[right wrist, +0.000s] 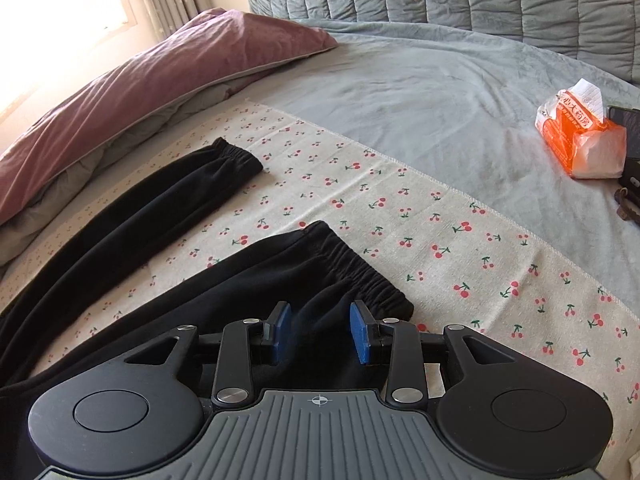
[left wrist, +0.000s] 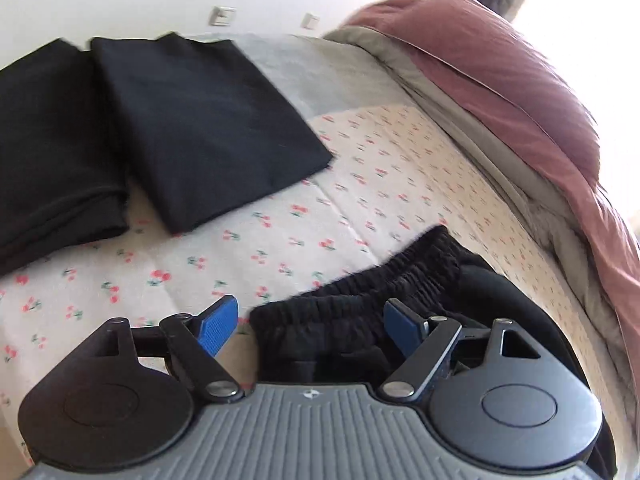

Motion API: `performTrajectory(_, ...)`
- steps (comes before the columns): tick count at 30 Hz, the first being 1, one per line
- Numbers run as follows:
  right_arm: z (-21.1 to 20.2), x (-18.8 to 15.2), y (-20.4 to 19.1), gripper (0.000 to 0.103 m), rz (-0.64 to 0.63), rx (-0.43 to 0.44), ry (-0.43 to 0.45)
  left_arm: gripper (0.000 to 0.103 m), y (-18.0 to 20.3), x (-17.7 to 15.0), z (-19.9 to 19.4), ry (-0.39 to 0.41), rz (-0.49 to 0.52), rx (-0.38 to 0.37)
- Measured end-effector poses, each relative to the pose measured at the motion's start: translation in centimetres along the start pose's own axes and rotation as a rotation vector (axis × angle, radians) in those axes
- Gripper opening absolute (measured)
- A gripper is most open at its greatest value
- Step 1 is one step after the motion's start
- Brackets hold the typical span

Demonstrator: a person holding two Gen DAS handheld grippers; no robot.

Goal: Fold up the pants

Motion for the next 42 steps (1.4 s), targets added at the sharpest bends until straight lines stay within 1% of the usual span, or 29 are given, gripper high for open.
performTrajectory(1, 0.3, 0.0, -0.5, 0.032, -0.004, 0.015, -0.009, 0.086, 1.6, 0.1, 0.8, -0.023, 0.026, -0.031)
performTrajectory(3, 0.8, 0.1, -1.4, 0.032, -0.024, 0.029, -0.020, 0.088, 4.7, 0.7, 2.4, -0.027, 0.096, -0.050)
performTrajectory(5, 1.1, 0.3, -2.0, 0.032, -0.051, 0.030, -0.018, 0.089, 7.9, 1.3, 4.3, -0.015, 0.200, -0.057)
performTrajectory(7, 1.4, 0.5, -2.1, 0.032, -0.076, 0.023, -0.012, 0.092, 10.8, 1.7, 6.9, -0.025, 0.306, -0.052)
performTrajectory(9, 1.8, 0.9, -2.0, 0.032, -0.091, 0.020, -0.014, 0.093, 12.6, 1.9, 9.7, -0.034, 0.400, 0.011)
performTrajectory(11, 2.6, 1.6, -2.0, 0.033, -0.086, 0.051, -0.035, 0.093, 13.7, 2.1, 12.1, -0.022, 0.472, 0.105)
performTrajectory(12, 3.2, 2.1, -1.9, 0.037, -0.063, 0.079, -0.051, 0.093, 14.1, 2.2, 13.0, -0.012, 0.494, 0.120)
performTrajectory(14, 4.3, 3.1, -2.2, 0.038, -0.051, 0.108, -0.063, 0.093, 14.9, 2.6, 14.6, -0.004, 0.536, 0.123)
performTrajectory(15, 4.9, 3.7, -2.8, 0.038, -0.074, 0.105, -0.059, 0.090, 15.3, 2.6, 15.3, 0.003, 0.547, 0.123)
performTrajectory(16, 5.6, 4.4, -3.4, 0.038, -0.101, 0.102, -0.051, 0.084, 15.5, 2.5, 15.7, 0.017, 0.556, 0.117)
performTrajectory(17, 6.4, 5.3, -4.1, 0.038, -0.123, 0.106, -0.040, 0.067, 15.9, 2.4, 16.4, 0.024, 0.566, 0.108)
performTrajectory(18, 7.4, 6.2, -4.8, 0.038, -0.130, 0.113, -0.029, 0.056, 16.2, 2.2, 16.9, 0.015, 0.563, 0.100)
performTrajectory(19, 8.4, 7.2, -5.3, 0.038, -0.120, 0.127, -0.021, 0.051, 16.3, 2.0, 17.0, 0.025, 0.561, 0.115)
performTrajectory(20, 9.6, 8.0, -5.7, 0.038, -0.100, 0.140, -0.021, 0.040, 16.5, 1.8, 17.0, 0.042, 0.586, 0.119)
performTrajectory(22, 12.4, 9.5, -6.4, 0.038, -0.072, 0.141, -0.029, 0.031, 16.9, 1.5, 16.6, 0.074, 0.635, 0.137)
performTrajectory(23, 14.1, 10.1, -6.9, 0.035, -0.084, 0.126, -0.039, 0.022, 17.2, 1.5, 16.4, 0.088, 0.656, 0.146)
performTrajectory(24, 15.8, 10.7, -7.3, 0.029, -0.102, 0.100, -0.047, 0.019, 17.2, 1.8, 16.2, 0.101, 0.665, 0.150)
performTrajectory(25, 17.0, 11.2, -7.6, 0.023, -0.112, 0.083, -0.048, 0.017, 17.0, 2.4, 16.1, 0.104, 0.655, 0.134)
performTrajectory(26, 18.2, 11.7, -7.7, 0.021, -0.112, 0.069, -0.048, 0.015, 16.8, 3.1, 16.1, 0.105, 0.636, 0.122)
performTrajectory(27, 19.2, 12.1, -7.7, 0.014, -0.099, 0.058, -0.052, 0.014, 16.5, 3.7, 16.0, 0.109, 0.617, 0.117)
performTrajectory(29, 20.6, 12.5, -7.4, 0.009, -0.058, 0.087, -0.082, 0.013, 16.6, 4.4, 16.1, 0.122, 0.619, 0.119)
performTrajectory(30, 20.8, 12.5, -7.4, 0.002, -0.053, 0.106, -0.081, 0.013, 16.8, 4.6, 16.0, 0.127, 0.625, 0.122)
performTrajectory(32, 20.3, 12.6, -7.4, 0.000, -0.070, 0.100, -0.070, 0.013, 17.1, 4.9, 15.3, 0.150, 0.617, 0.118)
performTrajectory(34, 18.7, 12.6, -7.2, 0.000, -0.097, 0.091, -0.034, 0.012, 17.1, 5.4, 14.4, 0.177, 0.598, 0.091)
performTrajectory(37, 15.1, 12.7, -6.3, 0.000, -0.150, 0.105, 0.004, 0.012, 16.9, 5.9, 13.1, 0.192, 0.600, 0.056)
performTrajectory(39, 12.5, 12.8, -5.3, 0.000, -0.171, 0.133, 0.028, 0.013, 16.8, 5.8, 13.1, 0.194, 0.626, 0.053)
performTrajectory(40, 11.6, 12.6, -4.9, 0.000, -0.177, 0.144, 0.028, 0.013, 16.8, 5.7, 13.5, 0.187, 0.647, 0.058)
performTrajectory(41, 11.4, 12.2, -4.8, 0.000, -0.204, 0.136, 0.009, 0.014, 16.8, 5.4, 14.2, 0.173, 0.667, 0.083)
performTrajectory(42, 12.0, 11.5, -4.9, 0.001, -0.263, 0.117, -0.035, 0.017, 16.7, 5.1, 14.9, 0.154, 0.664, 0.105)
Point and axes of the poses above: each gripper's, at about its wrist camera, not at the fingertips, and z roughly the way its jaws point, y to its right, x to its top, the point moved 4 cm from there along z, roughly the way its jaws point, and after that the axes turned 2 degrees about x, right-handed, at the moved point
